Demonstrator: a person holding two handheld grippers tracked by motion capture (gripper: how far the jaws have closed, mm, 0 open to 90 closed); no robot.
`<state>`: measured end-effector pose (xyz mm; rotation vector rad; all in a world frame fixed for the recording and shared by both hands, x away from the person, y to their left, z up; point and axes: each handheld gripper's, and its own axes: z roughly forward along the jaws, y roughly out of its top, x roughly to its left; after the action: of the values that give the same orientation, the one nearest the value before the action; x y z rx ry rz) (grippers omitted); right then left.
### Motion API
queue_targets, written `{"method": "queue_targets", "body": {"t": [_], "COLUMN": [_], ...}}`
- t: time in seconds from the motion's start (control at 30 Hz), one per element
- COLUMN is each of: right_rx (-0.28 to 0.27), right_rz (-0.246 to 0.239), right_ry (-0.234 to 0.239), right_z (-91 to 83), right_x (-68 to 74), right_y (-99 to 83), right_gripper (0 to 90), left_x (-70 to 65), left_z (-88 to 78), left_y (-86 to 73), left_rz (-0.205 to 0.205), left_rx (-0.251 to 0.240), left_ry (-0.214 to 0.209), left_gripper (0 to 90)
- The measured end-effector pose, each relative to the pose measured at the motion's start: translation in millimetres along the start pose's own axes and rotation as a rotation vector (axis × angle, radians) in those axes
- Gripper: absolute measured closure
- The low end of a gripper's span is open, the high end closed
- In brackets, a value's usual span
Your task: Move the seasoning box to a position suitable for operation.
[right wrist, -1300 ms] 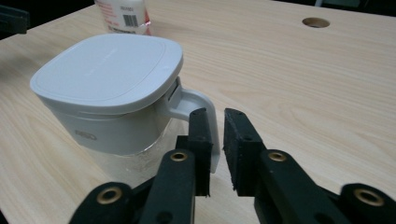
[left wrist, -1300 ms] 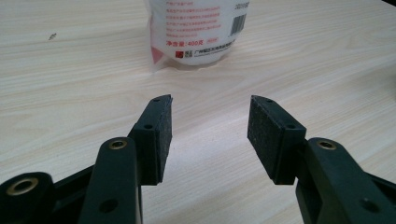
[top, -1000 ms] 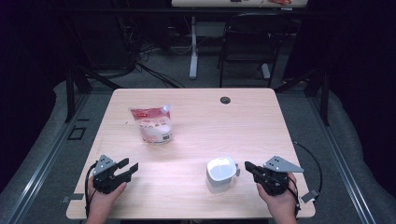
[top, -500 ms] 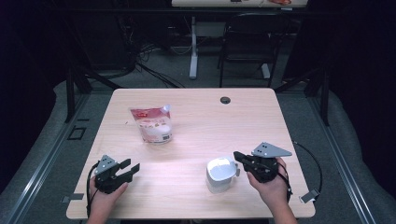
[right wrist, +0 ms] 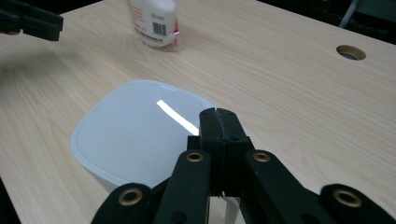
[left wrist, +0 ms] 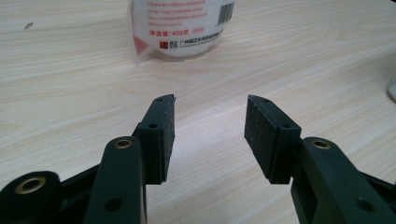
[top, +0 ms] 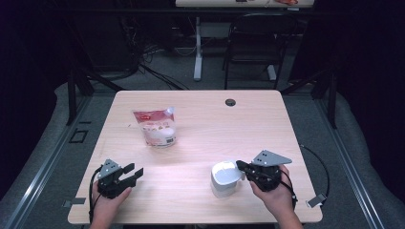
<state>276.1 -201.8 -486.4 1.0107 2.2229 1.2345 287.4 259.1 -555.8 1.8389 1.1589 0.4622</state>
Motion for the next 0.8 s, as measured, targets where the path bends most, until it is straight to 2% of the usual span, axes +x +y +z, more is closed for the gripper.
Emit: {"method": "queue_targets", "body": {"t": [0.17,0.33,0.8], "right_rx": [0.005,-0.005,-0.027], "right_rz": [0.001,0.026,0.050], "right_ry": [0.001,0.019,0.033], "right_z": [-1.1,-1.1,-1.5], "right_x": [0.7,-1.6,-4.6], "right_y": [-0.8,-2.4,-6.2], "right_gripper": [90.0,90.0,90.0], "left_x": [-3.9,-12.9,-61.7], "left_z": [1.0,1.8,6.6], "left_y": [1.3,5.2,24.9], "left_rz": [0.010,0.039,0.150], "left_rx": [0.001,0.008,0.001], "left_ry": [-0.017,-0.044,-0.150], "left_gripper": [54.5,57.4,68.4]}}
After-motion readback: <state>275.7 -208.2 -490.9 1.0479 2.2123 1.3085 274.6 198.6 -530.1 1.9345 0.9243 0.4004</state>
